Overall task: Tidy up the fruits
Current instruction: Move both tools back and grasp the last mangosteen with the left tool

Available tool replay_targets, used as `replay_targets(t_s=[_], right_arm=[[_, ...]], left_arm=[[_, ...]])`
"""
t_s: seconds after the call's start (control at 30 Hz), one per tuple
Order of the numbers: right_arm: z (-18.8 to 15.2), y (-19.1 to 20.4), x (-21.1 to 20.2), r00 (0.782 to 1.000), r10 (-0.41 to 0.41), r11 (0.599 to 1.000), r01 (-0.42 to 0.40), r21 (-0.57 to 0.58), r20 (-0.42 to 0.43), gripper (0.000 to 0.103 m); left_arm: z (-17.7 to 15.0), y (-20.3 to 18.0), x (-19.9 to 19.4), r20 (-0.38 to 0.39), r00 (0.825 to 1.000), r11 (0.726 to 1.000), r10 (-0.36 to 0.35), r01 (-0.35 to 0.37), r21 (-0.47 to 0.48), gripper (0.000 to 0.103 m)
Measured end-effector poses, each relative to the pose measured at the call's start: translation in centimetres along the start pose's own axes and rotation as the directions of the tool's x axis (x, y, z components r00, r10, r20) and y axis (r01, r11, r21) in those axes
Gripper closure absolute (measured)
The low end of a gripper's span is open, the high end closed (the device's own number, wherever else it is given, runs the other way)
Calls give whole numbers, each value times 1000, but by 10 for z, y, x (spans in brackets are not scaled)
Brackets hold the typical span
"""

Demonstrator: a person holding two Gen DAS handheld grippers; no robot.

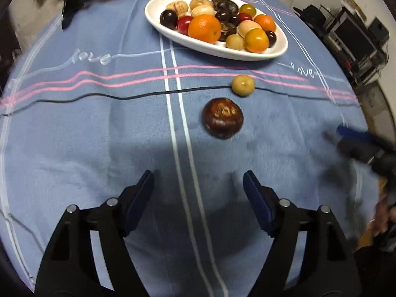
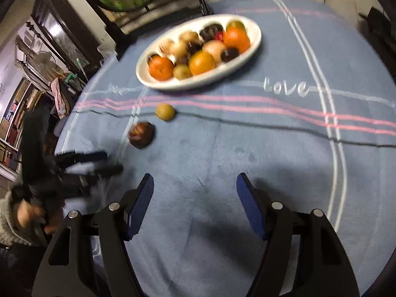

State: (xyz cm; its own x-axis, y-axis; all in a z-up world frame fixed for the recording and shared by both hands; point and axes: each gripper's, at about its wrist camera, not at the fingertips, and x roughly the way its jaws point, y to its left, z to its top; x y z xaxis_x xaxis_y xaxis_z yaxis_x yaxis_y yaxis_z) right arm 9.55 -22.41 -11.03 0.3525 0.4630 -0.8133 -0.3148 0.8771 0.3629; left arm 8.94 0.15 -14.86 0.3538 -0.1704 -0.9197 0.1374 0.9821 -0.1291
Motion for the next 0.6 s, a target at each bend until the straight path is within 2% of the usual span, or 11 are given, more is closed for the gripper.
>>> replay_targets(t_s=[0.07, 0.17, 0.4, 0.6], right_arm=[[0, 10, -10, 999, -16, 999, 16, -30, 28, 23], [-7, 21, -21, 998, -42, 997, 44, -68, 43, 14], [-17, 17, -37, 994, -90, 994, 93, -60, 60, 14], [-27, 5, -50, 988, -142, 989, 144, -31, 64, 14]], left_arm=[[-1, -5, -9, 33, 999, 999, 27, -27, 27, 21], [-1, -9, -22, 84, 995, 998, 48, -52, 40, 19], [1, -13, -20, 97, 994, 998, 51, -55, 40, 19], [10, -22, 1, 84, 995, 997, 56, -61, 47, 19]])
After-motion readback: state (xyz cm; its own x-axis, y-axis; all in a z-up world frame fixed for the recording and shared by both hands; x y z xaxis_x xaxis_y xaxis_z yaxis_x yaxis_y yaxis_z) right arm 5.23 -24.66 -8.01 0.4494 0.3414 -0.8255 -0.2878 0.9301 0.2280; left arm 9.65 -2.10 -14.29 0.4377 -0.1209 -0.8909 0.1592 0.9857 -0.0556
